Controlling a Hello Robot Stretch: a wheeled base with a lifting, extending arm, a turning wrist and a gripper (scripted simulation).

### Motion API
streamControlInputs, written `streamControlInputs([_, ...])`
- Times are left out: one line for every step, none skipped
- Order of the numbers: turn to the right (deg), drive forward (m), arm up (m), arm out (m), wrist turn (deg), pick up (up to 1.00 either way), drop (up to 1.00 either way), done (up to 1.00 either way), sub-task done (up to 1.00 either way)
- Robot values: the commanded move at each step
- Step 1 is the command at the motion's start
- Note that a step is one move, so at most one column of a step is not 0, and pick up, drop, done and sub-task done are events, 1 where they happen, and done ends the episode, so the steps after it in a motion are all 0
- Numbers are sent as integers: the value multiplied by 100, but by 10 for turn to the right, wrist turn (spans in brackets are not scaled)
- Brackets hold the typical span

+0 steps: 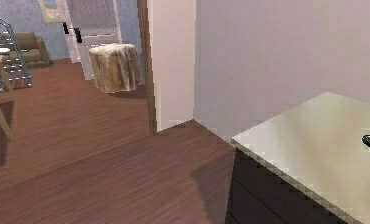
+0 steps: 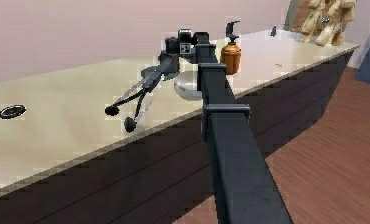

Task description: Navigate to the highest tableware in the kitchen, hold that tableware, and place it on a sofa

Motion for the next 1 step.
streamControlInputs([0, 0, 0, 0, 450, 0, 0, 0, 0])
